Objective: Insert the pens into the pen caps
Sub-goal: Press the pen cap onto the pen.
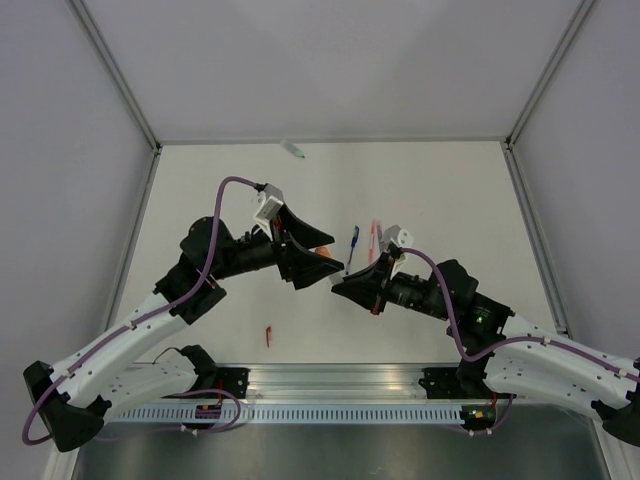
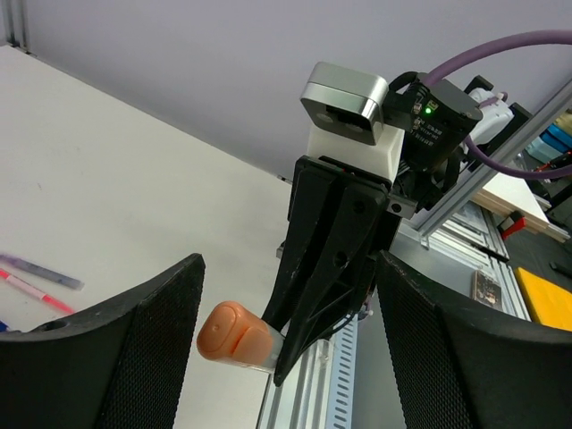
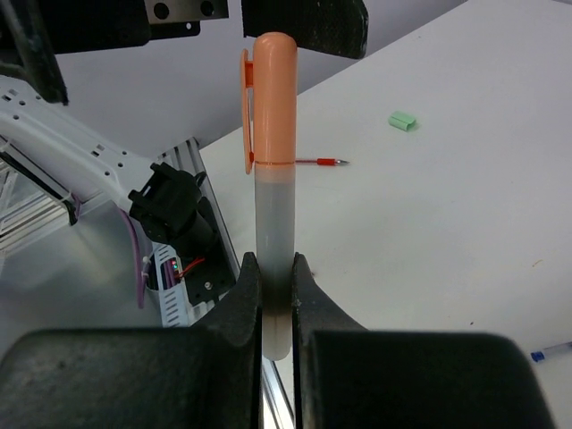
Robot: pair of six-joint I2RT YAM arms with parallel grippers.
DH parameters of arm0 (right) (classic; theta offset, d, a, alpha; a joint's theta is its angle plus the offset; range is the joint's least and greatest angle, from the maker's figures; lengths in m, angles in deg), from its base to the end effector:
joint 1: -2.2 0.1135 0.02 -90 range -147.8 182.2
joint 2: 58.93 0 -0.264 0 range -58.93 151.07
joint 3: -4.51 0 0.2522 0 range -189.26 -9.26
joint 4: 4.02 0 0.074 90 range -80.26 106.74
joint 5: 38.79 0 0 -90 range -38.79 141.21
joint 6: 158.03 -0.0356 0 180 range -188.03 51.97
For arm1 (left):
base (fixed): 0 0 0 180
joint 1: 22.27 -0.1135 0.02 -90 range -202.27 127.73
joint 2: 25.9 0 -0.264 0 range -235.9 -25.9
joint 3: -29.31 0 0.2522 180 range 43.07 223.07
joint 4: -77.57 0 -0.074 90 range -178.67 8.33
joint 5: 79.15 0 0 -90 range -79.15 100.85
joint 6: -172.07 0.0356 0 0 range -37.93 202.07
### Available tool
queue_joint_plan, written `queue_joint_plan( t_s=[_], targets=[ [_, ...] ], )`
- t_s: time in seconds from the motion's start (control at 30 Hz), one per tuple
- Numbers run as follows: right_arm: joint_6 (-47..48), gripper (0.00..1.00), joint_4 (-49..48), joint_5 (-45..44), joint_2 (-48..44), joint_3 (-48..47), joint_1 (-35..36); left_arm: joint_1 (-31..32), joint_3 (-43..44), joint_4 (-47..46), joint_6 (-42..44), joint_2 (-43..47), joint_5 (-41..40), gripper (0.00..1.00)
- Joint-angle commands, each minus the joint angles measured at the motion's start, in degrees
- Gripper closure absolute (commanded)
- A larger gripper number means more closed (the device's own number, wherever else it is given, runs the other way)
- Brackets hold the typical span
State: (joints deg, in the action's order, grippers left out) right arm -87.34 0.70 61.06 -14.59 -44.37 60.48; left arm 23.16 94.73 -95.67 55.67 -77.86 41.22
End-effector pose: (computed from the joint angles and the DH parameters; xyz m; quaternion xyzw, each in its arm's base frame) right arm 0.0956 0.1662 0.3176 -0.2925 0.6450 0.4881 0.5101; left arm 0.1322 -0.1598 0.3923 0.2991 0.6002 -0.5640 0.4819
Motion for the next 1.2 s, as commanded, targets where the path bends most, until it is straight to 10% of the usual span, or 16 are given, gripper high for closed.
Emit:
queue_joint_plan(
  t_s=[0.0, 0.53, 0.8, 1.17],
  targets=[
    [-1.34, 1.00, -3.36, 2.63, -0.83, 0.04, 0.08, -0.08, -0.24, 0.15, 3.10, 1.43, 1.27, 0.18],
    [-3.19, 1.00, -6.16, 3.07, -0.92, 0.75, 0.08, -0.17, -2.79, -2.74, 1.17, -0.15, 1.71, 0.38],
    [-4.07, 1.00, -7.83, 4.21, -0.22, 1.27, 0.08, -0.08, -5.95, -11.00, -3.66, -2.26, 6.62, 0.98],
    [-4.07, 1.00, -12.23, -5.89, 0.40, -3.03, -0.01, 0.01, -12.11, -25.69, -12.11, -9.82, 21.48, 0.98]
  ],
)
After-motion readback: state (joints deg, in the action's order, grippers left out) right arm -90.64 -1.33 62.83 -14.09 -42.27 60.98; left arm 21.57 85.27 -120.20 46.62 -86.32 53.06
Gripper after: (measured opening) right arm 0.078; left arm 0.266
